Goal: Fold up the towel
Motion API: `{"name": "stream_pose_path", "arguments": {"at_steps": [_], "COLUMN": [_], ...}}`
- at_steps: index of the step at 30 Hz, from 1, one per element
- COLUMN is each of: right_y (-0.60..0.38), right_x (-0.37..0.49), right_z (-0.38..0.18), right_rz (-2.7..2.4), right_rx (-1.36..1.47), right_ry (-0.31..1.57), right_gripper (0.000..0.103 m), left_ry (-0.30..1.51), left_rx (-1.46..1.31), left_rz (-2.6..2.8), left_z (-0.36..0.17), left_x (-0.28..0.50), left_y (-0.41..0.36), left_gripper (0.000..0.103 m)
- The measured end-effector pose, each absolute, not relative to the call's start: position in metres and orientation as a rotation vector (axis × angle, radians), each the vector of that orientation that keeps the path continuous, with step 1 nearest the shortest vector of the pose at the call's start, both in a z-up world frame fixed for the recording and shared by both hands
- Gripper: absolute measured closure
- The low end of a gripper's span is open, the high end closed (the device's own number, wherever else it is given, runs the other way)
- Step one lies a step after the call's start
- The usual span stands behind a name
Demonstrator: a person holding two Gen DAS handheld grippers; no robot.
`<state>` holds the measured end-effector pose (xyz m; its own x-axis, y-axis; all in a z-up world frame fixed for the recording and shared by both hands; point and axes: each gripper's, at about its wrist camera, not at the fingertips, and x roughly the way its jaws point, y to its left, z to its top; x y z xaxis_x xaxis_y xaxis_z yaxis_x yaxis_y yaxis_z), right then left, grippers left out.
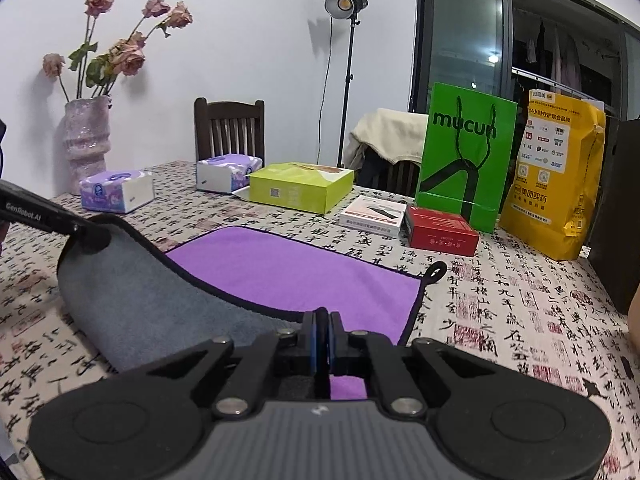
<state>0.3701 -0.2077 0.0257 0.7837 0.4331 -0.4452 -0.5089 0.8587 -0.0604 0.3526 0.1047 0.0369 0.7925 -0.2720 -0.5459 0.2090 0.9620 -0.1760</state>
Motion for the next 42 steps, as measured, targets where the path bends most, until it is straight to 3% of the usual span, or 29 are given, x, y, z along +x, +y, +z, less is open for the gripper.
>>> {"name": "stream_pose_path", "arguments": {"at_steps": [24,42], "right_y": [-0.214,-0.208], "right_x": [0.479,0.550], "right_z": [0.036,0.014], "right_rz": [0.492,0.473], "right_rx": [-0.093,-0.090], "right_ry": [0.483,0.541], "right_gripper": [0.098,0.098], "left_ry": [0.587,0.642], "left_rx": [-0.093,-0.126], "left_rz": [-0.274,-0.238], "left_z": [0.036,0.007], "left_x": [0.465,0.528], "left_y": [0.111,0.116], "left_gripper": [0.097,0.097]}}
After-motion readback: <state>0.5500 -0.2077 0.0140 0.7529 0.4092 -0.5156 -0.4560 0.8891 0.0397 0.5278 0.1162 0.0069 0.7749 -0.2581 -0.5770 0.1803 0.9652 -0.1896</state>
